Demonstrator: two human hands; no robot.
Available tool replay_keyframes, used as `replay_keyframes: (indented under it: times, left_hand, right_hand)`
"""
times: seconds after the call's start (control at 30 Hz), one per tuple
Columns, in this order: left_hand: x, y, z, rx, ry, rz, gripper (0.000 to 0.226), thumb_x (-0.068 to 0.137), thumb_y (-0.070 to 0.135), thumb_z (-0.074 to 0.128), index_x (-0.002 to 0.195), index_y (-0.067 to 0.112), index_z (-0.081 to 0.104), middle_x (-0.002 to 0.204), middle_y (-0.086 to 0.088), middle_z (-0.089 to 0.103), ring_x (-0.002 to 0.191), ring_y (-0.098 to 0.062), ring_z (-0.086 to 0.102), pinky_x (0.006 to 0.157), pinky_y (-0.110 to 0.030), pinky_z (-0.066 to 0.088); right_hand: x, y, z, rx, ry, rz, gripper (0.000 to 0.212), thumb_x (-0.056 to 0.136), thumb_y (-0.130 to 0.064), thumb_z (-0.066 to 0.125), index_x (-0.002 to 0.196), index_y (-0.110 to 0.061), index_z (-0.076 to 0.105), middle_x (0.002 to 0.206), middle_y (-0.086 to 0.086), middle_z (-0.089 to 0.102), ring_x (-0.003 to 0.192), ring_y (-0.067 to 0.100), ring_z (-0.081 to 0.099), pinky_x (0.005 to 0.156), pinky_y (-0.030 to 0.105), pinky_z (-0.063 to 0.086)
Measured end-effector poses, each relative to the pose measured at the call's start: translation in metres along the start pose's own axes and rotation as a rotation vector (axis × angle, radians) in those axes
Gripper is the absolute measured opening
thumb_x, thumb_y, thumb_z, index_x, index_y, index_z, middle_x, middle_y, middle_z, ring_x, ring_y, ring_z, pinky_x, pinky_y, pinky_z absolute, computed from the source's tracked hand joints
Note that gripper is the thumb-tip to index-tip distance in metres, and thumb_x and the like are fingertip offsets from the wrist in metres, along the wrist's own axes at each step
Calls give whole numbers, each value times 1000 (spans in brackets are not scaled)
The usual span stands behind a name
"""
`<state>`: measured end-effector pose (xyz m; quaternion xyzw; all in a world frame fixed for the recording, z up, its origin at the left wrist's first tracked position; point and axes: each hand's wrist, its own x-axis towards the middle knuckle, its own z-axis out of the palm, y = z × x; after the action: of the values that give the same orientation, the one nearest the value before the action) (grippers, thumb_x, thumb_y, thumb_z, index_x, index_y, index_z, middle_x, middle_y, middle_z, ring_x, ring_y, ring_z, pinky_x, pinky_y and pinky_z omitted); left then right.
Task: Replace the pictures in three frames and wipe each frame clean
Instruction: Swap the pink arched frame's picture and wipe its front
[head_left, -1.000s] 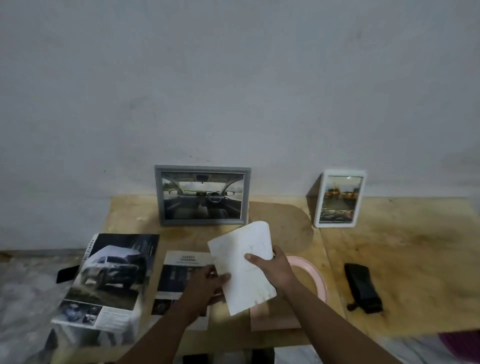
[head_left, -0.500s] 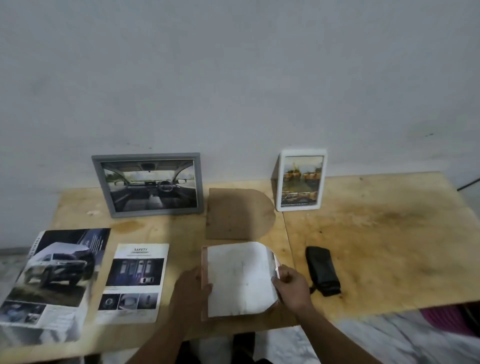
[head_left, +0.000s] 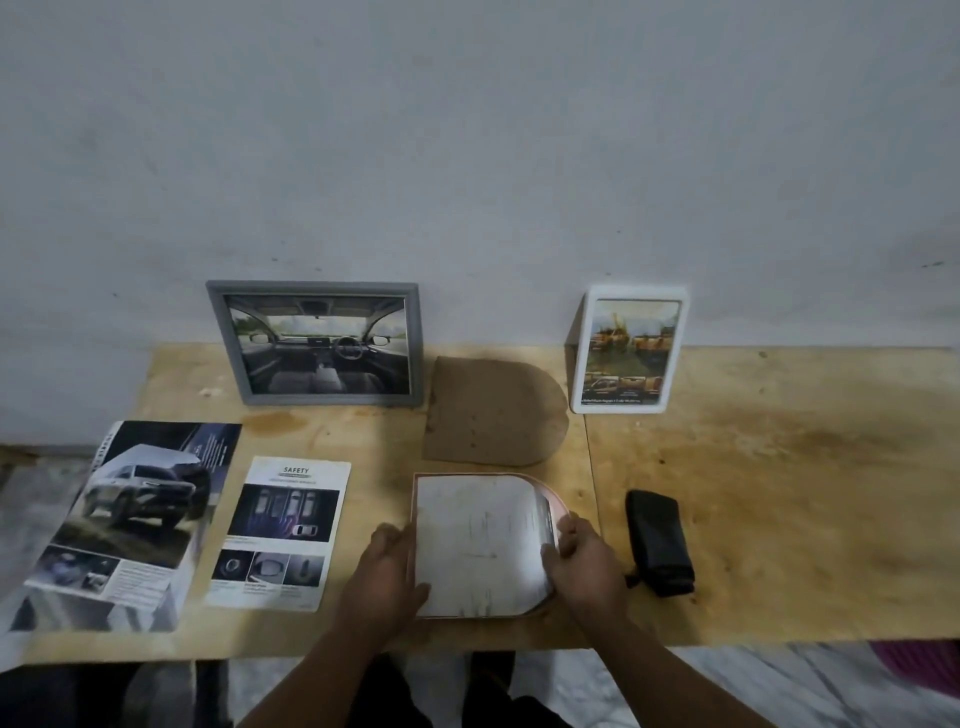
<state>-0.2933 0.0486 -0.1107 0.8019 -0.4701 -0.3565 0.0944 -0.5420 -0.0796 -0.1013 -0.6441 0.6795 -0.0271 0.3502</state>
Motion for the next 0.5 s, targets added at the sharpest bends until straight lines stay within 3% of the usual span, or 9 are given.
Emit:
replay_keyframes:
  times: [0.13, 0.27, 0.37, 0.5]
  left_hand:
    - [2, -3, 3, 16, 4, 0, 85, 82, 41, 75, 154, 32, 31, 142, 2, 36, 125, -20, 51, 97, -31, 53]
    - [4, -5, 7, 29, 27, 1, 87, 83, 44, 74, 155, 31, 27, 144, 2, 36, 128, -20, 51, 99, -33, 55]
    - [4, -8, 11, 7, 45, 22, 85, 84, 43, 73, 155, 30, 28, 146, 2, 35, 128, -21, 52, 99, -32, 56]
    - [2, -11, 15, -10, 57, 33, 84, 83, 39, 73, 155, 31, 30, 148, 4, 30, 128, -18, 52, 100, -30, 55]
  right_hand:
    - [11, -12, -8, 79, 50, 31, 16, 91, -40, 66, 104, -38, 58, 80, -11, 64, 74, 5, 61, 66, 30, 54]
    - [50, -40, -21, 204, 100, 86, 17, 90, -41, 67, 104, -32, 63, 87, -13, 68, 84, 11, 65, 84, 39, 59]
    - [83, -64, -26, 261, 74, 191, 38, 85, -54, 70, 106, -24, 64, 94, -6, 70, 92, 19, 67, 88, 42, 56]
    - [112, -80, -19, 321, -10, 292, 65, 64, -81, 65, 78, -19, 73, 74, 2, 73, 76, 26, 70, 78, 46, 58]
